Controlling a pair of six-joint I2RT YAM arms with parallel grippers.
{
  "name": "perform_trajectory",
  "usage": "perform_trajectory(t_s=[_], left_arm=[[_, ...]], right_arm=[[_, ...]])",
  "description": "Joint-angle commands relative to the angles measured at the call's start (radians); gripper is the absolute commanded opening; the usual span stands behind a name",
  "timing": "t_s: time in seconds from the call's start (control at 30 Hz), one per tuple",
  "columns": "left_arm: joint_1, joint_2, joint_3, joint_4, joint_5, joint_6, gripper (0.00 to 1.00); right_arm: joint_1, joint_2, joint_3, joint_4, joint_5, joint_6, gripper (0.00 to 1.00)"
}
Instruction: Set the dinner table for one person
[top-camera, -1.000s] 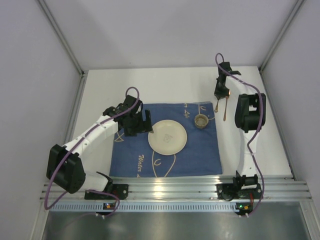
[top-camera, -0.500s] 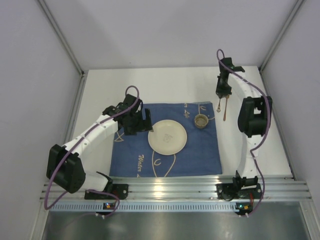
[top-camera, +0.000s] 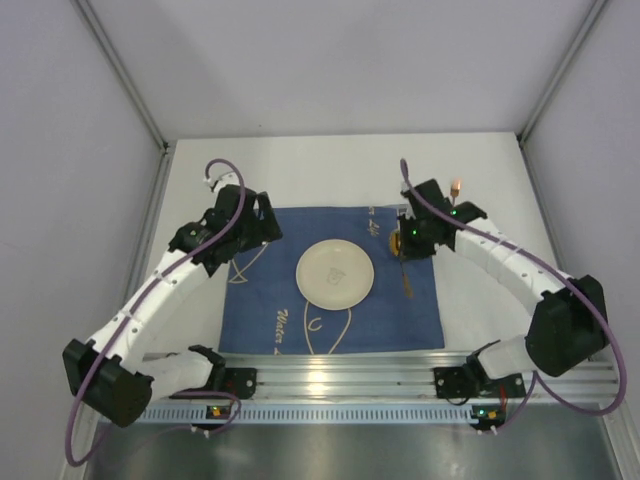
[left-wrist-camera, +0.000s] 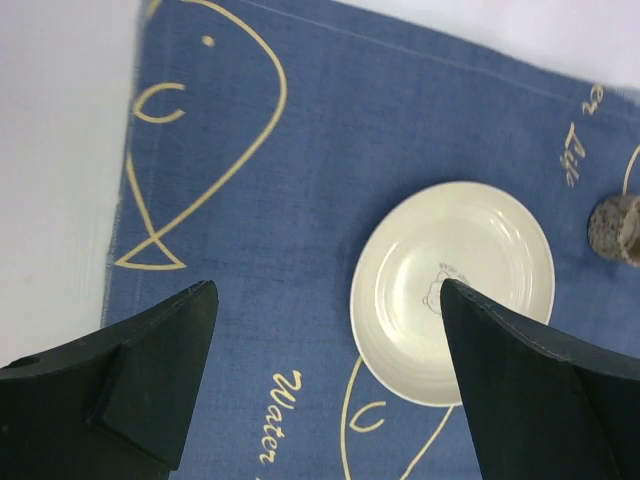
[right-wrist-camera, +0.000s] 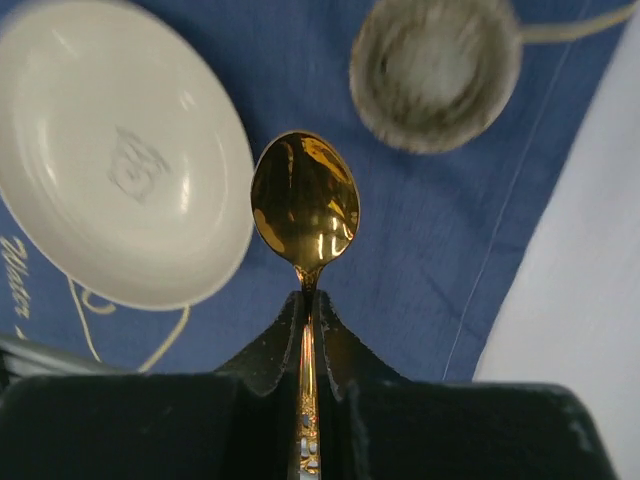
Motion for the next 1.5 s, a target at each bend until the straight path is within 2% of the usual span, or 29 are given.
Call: perform_trajectory(t_s=[0.0, 0.17, 0.3, 0.73, 0.87, 1.03, 1.1, 1.33, 1.4, 1.43, 1.47], left_arm=[[0.027, -0.09, -0.065, 0.05, -0.103, -0.058, 0.98], [0.027, -0.22, -0.193, 0.102, -0.065, -0.115, 0.98], [0.027, -0.36, -0.271, 0.103, -0.063, -0.155, 0.98], [0.027, -0.498, -0.306, -0.035, -0.005, -0.192, 0.98], [0.027, -0.515, -0.309, -0.052, 0.003, -0.199, 0.98], [0.027, -0.512, -0.308, -0.052, -0.002, -0.204, 0.98], [0.027, -0.504, -0.316, -0.036, 0.001, -0.204, 0.98], [0.027, -0.468, -0.336, 0.04, 0.034, -0.17, 0.98], [0.027, -0.452, -0.334, 0.061, 0.034, -0.158, 0.98], [0.027, -0.428, -0.332, 0.098, 0.035, -0.141, 0.98], [0.028, -0.412, -0.328, 0.116, 0.044, -0.129, 0.98]], right_arm=[[0.053, -0.04, -0.181, 0.091, -0.082, 0.115, 0.0], [0.062, -0.073, -0.347, 0.22, -0.201, 0.184, 0.0], [0.087, -0.051, -0.375, 0.257, -0.224, 0.201, 0.0], [0.113, 0.03, -0.419, 0.336, -0.071, 0.31, 0.0], [0.113, 0.076, -0.421, 0.346, -0.082, 0.299, 0.14], [0.116, 0.053, -0.439, 0.321, -0.094, 0.288, 0.18], [0.114, 0.015, -0.439, 0.301, -0.088, 0.284, 0.22], [0.114, -0.169, -0.324, 0.117, -0.06, 0.215, 0.21], [0.114, -0.244, -0.283, 0.074, -0.025, 0.192, 0.25], [0.114, -0.263, -0.238, 0.035, 0.019, 0.163, 0.3], [0.114, -0.298, -0.218, 0.021, 0.055, 0.149, 0.48]])
